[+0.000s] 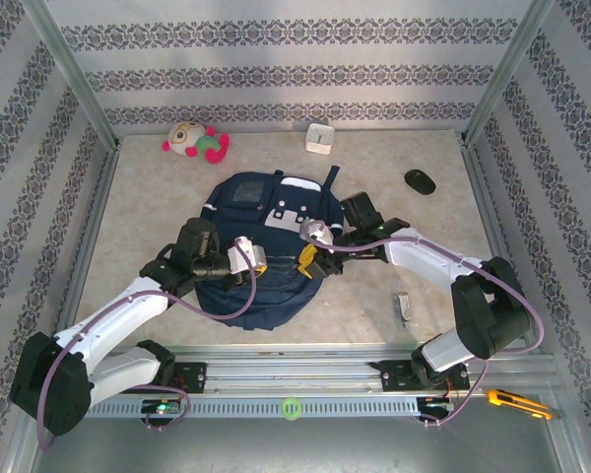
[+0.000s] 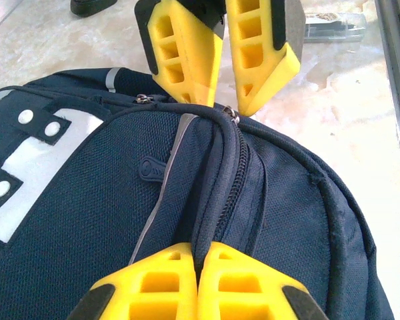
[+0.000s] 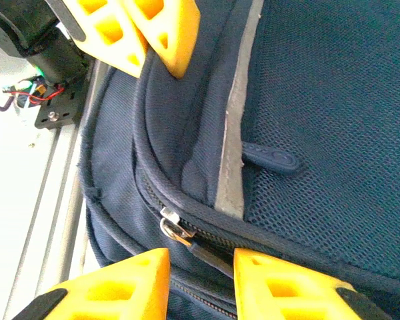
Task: Pack the student bag
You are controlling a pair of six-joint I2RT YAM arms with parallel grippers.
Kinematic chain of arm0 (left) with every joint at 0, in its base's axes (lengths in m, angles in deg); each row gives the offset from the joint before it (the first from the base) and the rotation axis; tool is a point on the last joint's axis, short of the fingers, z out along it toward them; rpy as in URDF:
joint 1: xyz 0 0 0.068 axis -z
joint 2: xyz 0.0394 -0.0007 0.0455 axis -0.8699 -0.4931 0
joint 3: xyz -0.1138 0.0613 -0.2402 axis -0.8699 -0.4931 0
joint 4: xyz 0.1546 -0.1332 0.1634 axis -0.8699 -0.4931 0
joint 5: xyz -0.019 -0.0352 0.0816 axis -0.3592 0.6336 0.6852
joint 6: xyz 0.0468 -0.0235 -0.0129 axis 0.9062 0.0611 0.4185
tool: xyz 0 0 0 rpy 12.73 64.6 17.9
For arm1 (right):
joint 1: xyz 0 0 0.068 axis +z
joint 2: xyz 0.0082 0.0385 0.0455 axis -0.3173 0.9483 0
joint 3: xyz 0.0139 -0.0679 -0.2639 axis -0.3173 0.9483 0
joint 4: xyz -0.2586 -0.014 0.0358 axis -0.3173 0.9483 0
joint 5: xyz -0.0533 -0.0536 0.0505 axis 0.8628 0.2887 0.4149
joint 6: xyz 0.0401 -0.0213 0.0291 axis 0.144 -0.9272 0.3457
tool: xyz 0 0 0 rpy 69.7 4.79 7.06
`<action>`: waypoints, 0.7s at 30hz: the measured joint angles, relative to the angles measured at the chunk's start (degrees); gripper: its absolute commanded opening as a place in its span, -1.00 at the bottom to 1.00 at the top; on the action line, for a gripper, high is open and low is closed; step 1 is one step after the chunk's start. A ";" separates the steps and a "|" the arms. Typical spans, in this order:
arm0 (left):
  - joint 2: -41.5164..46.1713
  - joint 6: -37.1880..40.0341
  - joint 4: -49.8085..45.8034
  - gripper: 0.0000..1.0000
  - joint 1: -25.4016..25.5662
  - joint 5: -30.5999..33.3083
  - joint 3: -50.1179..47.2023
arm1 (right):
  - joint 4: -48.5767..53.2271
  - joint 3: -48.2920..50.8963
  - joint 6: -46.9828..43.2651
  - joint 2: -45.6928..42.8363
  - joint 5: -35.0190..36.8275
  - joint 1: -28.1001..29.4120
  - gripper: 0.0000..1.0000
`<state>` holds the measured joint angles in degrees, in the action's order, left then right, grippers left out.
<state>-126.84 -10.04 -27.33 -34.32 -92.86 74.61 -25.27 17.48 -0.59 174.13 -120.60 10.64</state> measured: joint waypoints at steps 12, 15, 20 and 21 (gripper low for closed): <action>-0.48 -0.42 0.39 -1.00 0.00 -0.39 -0.09 | -0.35 2.56 2.01 -3.41 1.64 2.19 -0.28; -0.55 -0.61 0.48 -1.00 0.00 -0.52 -0.15 | -1.46 4.44 2.14 -5.60 4.46 2.62 -0.23; -0.66 -1.07 1.70 -1.00 0.00 -0.70 -0.15 | -4.55 6.75 2.25 -8.61 9.05 2.62 -0.18; -0.70 -1.11 1.81 -1.00 0.00 -0.74 -0.15 | -5.38 7.02 2.32 -8.76 9.55 2.62 -0.17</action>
<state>-127.54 -11.16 -25.51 -34.32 -93.61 74.45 -30.65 24.50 1.72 165.37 -111.04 13.27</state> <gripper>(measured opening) 0.044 0.411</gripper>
